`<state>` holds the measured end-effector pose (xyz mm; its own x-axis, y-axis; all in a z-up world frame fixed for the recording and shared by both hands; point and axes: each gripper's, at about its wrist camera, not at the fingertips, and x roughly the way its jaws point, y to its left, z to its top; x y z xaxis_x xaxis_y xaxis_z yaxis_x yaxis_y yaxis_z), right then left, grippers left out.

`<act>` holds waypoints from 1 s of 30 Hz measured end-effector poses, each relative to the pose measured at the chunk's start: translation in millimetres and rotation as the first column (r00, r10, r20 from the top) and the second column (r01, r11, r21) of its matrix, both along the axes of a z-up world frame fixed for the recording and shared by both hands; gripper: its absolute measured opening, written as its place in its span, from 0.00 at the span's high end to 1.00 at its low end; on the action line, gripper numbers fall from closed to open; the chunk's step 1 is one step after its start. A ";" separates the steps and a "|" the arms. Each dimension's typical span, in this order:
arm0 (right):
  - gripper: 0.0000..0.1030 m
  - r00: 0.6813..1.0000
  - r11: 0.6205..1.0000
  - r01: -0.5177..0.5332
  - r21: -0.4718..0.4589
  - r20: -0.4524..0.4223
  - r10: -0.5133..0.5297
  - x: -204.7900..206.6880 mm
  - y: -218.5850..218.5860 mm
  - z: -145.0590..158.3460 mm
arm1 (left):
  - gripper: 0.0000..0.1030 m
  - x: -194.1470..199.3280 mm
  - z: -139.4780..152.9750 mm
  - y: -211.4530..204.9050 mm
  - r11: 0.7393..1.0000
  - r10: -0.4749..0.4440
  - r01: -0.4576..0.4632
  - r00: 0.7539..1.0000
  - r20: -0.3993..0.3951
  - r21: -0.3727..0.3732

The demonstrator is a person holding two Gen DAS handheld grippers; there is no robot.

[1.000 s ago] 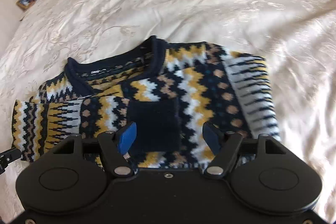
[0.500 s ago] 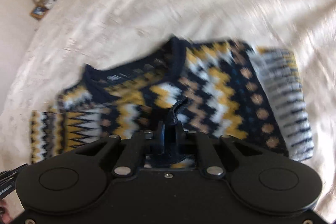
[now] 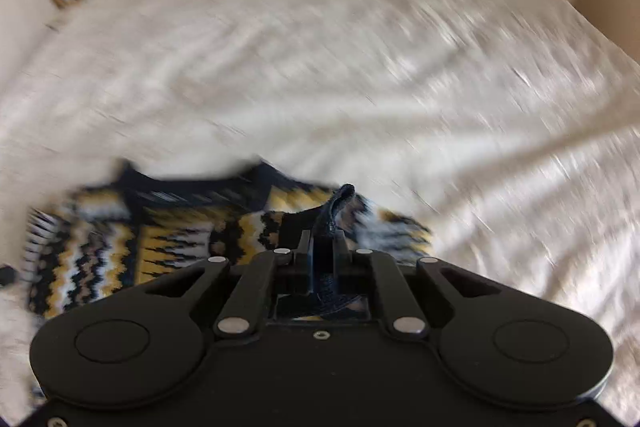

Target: Fold small clothes

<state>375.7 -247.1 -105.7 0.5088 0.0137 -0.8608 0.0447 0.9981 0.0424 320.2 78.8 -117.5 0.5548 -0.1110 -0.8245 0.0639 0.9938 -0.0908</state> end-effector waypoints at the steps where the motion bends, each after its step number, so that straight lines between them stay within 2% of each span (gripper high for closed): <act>1: 0.86 0.999 1.000 0.014 -0.015 -0.030 -0.014 2.3 -2.7 -9.2 | 0.89 4.6 -3.5 -4.1 1.000 -0.007 0.007 1.000 -0.002 0.010; 4: 0.86 0.998 1.000 0.030 0.000 -0.063 -0.030 -1.8 -9.5 -20.6 | 0.89 14.3 -12.6 -10.1 1.000 -0.004 0.005 0.999 -0.037 0.019; 9: 0.86 0.999 0.998 0.038 -0.050 -0.024 -0.039 -7.8 -10.4 -18.5 | 0.89 24.9 -32.0 -9.8 0.998 0.007 -0.002 0.997 -0.079 0.063; 13: 0.86 0.993 0.997 0.077 -0.001 -0.087 -0.077 3.9 -28.3 -44.9 | 0.89 32.9 -50.3 -4.0 0.997 0.020 -0.011 0.992 -0.125 0.070; 15: 0.84 0.989 0.996 0.083 -0.033 -0.120 -0.086 5.8 -28.6 -56.2 | 0.89 34.3 -53.3 -3.1 0.997 0.026 -0.015 0.991 -0.132 0.080; 17: 0.76 0.986 0.993 0.108 -0.055 -0.122 -0.114 4.7 -28.3 -58.9 | 0.89 33.9 -49.2 -2.4 0.997 0.039 -0.028 0.990 -0.136 0.075; 19: 0.71 0.985 0.986 0.150 -0.071 -0.072 -0.155 -4.9 -26.9 -48.2 | 0.89 29.2 -40.6 -3.9 0.996 0.046 -0.036 0.992 -0.121 0.080; 20: 0.65 0.986 0.985 0.156 -0.077 -0.051 -0.161 -9.6 -25.4 -43.4 | 0.89 24.7 -35.0 -5.9 0.996 0.047 -0.038 0.993 -0.107 0.084; 24: 0.58 0.993 0.993 0.115 -0.034 0.001 -0.115 -33.3 -14.1 -27.2 | 0.89 3.9 -18.1 -15.7 0.999 0.035 -0.033 0.997 -0.074 0.036; 26: 0.44 0.997 0.996 0.082 -0.023 0.000 -0.082 -42.4 -6.1 -28.6 | 0.88 -7.3 -15.8 -22.3 1.000 0.022 -0.021 0.998 -0.065 0.017; 30: 0.43 0.998 0.999 0.032 -0.039 -0.055 -0.034 -41.4 6.9 -50.9 | 0.88 -17.2 -29.7 -33.9 0.999 0.019 -0.016 0.994 -0.111 0.032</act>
